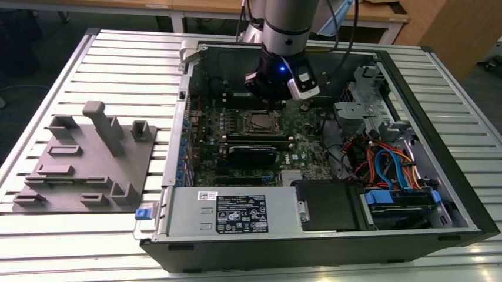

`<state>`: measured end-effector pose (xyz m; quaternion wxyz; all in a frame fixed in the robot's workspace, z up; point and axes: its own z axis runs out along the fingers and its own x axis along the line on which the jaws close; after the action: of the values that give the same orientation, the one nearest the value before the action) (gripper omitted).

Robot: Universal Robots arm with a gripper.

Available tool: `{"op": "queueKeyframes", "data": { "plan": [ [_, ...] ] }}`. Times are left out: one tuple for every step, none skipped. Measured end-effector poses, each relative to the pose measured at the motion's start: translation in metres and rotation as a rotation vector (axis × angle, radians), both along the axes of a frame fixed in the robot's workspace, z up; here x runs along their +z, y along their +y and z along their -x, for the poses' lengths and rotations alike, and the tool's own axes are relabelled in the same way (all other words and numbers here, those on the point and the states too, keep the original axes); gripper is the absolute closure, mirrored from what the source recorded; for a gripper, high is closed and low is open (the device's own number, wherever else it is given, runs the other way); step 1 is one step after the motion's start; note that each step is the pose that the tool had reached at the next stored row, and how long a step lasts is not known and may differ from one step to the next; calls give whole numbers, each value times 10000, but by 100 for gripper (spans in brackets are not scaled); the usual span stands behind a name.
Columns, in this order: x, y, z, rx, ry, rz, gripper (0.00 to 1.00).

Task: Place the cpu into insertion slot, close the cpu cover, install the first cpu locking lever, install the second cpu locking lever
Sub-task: 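Install the second cpu locking lever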

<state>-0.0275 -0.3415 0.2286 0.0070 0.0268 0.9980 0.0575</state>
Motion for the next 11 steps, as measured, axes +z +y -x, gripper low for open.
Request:
{"op": "queueKeyframes", "data": {
  "plan": [
    [9, 0, 0, 0, 0, 0, 90],
    [13, 0, 0, 0, -1, -1, 90],
    [13, 0, 0, 0, -2, -3, 90],
    [13, 1, 0, 0, -2, -4, 90],
    [14, 0, 0, 0, -2, -3, 90],
    [16, -3, 0, 1, 1, 3, 90],
    [16, -8, 0, 2, 1, 9, 90],
    [15, -13, 0, 1, 1, 15, 90],
    [14, -14, 0, 0, 0, 16, 90],
    [14, -15, 0, -1, 0, 17, 90],
    [14, -15, 0, -1, 0, 18, 90]
  ]
}}
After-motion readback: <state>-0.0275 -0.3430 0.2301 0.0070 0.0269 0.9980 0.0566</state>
